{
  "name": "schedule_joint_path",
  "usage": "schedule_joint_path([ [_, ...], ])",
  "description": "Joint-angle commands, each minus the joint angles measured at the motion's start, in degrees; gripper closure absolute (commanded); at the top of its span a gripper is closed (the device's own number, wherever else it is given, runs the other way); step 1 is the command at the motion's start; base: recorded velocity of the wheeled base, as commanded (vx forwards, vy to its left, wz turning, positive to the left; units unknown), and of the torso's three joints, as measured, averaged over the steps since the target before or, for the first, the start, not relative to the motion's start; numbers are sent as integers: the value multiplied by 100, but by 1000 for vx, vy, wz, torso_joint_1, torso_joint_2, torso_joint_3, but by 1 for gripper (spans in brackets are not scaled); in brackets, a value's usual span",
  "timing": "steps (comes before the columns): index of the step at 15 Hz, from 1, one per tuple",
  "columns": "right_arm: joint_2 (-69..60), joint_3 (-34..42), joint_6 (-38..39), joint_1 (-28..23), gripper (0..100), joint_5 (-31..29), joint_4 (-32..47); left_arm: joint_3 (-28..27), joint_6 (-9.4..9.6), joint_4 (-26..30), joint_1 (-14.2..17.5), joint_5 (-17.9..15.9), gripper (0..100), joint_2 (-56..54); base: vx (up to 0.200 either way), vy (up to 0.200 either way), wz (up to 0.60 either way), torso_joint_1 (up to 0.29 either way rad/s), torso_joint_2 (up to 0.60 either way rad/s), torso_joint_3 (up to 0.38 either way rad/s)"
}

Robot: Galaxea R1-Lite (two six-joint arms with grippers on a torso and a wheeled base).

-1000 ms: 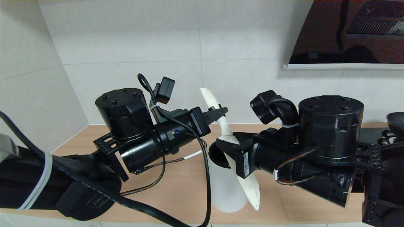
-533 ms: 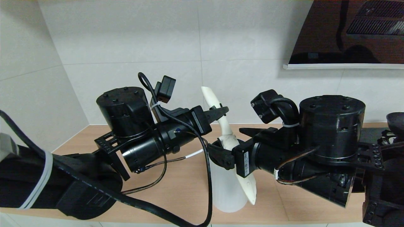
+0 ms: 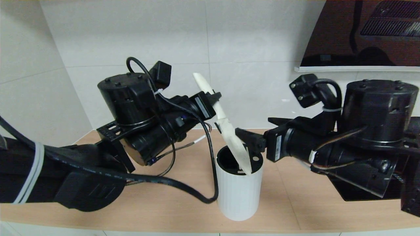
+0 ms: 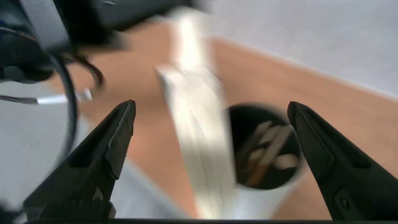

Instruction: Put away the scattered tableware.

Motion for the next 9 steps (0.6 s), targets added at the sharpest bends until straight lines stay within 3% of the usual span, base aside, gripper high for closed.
schedule_joint_path([
  [1,-471,-20,-8,-575,0,24,19,-715,498,494,-10,726,100,-136,0,0,0,0,0,0],
  [2,-603,-11,-8,-882,0,42,151,-1093,885,863,-10,1122,100,-153,0,0,0,0,0,0],
  [3,-656,-20,1,-1084,0,103,265,-1242,1095,1004,-19,1324,100,-144,0,0,0,0,0,0],
  [5,-647,-64,1,-1533,0,429,414,-1040,2080,1057,-353,2027,100,-311,0,0,0,0,0,0],
  [7,-515,-55,1,-1603,0,429,414,-618,2563,995,-933,2537,100,-364,0,0,0,0,0,0],
  [9,-436,-64,1,-1612,0,429,414,-574,2677,494,-1249,2827,100,-197,0,0,0,0,0,0],
])
